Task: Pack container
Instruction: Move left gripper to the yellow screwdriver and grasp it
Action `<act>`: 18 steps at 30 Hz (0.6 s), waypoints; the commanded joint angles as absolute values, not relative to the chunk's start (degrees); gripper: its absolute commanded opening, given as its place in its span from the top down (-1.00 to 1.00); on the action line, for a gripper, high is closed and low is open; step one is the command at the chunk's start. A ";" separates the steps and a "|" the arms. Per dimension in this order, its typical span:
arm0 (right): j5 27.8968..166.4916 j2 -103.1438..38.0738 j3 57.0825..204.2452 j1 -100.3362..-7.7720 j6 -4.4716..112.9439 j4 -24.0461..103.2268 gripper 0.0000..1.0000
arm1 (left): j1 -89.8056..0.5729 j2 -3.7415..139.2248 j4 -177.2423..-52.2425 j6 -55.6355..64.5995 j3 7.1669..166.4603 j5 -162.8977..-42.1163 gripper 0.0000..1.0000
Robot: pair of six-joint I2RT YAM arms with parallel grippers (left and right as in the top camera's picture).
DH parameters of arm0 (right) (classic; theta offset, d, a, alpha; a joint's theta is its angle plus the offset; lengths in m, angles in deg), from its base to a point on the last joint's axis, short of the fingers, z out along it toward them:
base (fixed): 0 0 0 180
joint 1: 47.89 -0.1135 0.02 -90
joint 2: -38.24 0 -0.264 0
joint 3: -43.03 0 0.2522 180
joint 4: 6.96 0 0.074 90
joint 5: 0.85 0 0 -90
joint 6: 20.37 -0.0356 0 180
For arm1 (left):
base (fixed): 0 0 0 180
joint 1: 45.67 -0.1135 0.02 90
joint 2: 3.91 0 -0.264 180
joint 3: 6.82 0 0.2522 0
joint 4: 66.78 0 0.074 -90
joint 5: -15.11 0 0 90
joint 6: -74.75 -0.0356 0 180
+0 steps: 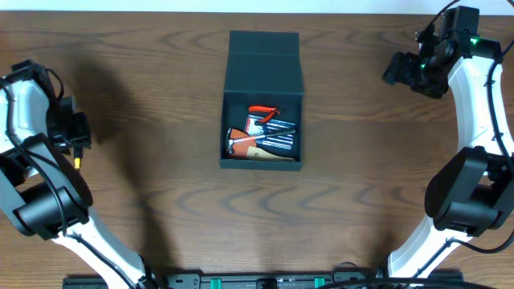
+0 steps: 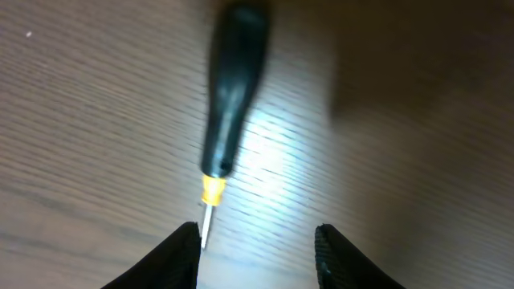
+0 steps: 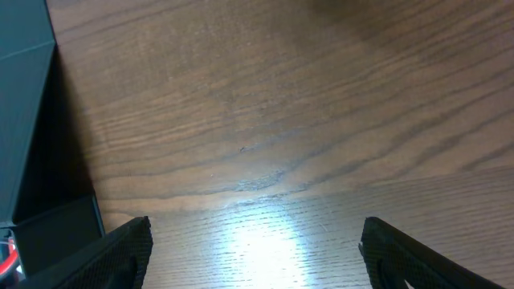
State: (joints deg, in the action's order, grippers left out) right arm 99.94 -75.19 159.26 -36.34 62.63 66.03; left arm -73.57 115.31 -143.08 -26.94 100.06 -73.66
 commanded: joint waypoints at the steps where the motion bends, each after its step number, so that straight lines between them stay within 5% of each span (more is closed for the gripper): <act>1: 100.57 -75.36 159.02 -36.73 62.41 66.35 -0.69 | -75.40 117.35 -142.29 -27.72 99.84 -74.31 0.10; 6: 100.57 -75.36 159.02 -36.73 62.39 66.38 -0.68 | -75.73 119.42 -141.81 -36.71 99.84 -75.97 0.10; 10: 100.59 -75.36 159.02 -36.73 62.39 67.08 -0.65 | -75.77 121.26 -139.74 -38.26 99.84 -75.95 -0.15; 18: 100.57 -75.36 159.02 -36.73 62.39 69.00 -0.64 | -75.75 123.29 -136.94 -43.20 99.84 -75.95 -0.08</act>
